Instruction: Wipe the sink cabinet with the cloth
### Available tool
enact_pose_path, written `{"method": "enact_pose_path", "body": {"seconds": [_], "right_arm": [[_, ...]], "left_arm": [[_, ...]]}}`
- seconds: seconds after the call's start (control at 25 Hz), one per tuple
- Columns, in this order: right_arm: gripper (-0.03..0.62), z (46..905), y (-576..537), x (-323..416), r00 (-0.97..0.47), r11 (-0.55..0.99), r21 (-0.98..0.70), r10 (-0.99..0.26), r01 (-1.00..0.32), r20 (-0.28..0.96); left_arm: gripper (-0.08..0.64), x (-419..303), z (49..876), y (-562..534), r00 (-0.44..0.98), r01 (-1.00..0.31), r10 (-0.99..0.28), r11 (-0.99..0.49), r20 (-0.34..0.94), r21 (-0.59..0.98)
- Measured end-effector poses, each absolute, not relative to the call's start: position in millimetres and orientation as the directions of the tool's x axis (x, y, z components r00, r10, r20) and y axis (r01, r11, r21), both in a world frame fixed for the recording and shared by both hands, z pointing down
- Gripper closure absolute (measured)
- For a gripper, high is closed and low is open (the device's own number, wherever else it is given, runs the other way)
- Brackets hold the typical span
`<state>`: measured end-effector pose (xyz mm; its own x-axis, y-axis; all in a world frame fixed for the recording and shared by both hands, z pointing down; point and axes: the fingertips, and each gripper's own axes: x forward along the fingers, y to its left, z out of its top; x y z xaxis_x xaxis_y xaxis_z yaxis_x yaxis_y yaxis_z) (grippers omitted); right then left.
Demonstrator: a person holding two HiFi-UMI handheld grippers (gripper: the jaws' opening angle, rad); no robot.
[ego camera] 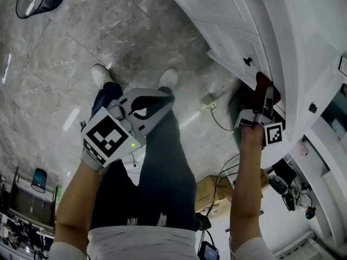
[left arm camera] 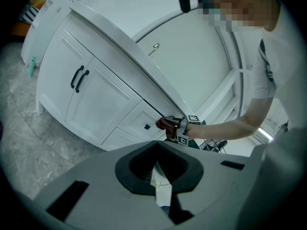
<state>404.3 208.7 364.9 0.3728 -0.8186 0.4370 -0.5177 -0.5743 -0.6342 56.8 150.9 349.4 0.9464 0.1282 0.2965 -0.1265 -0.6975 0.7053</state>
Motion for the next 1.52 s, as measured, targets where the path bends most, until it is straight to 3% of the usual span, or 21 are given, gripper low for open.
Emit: {"method": "enact_pose_path", "body": {"seconds": [1.08,1.52], "right_arm": [[0.451,377.2,85.9,331.3,0.149,-0.369,-0.811,-0.929,-0.453,0.339],[0.451,441.6,71.1,326.0,0.112,-0.411,-0.785,-0.906,-0.464,0.408]], "left_arm": [[0.548,39.6,364.8,135.8,0.953,-0.218,0.018,-0.657,0.304,0.722],[0.548,32.1,375.8,130.0,0.938,-0.301,-0.055,-0.617,0.342,0.727]]}}
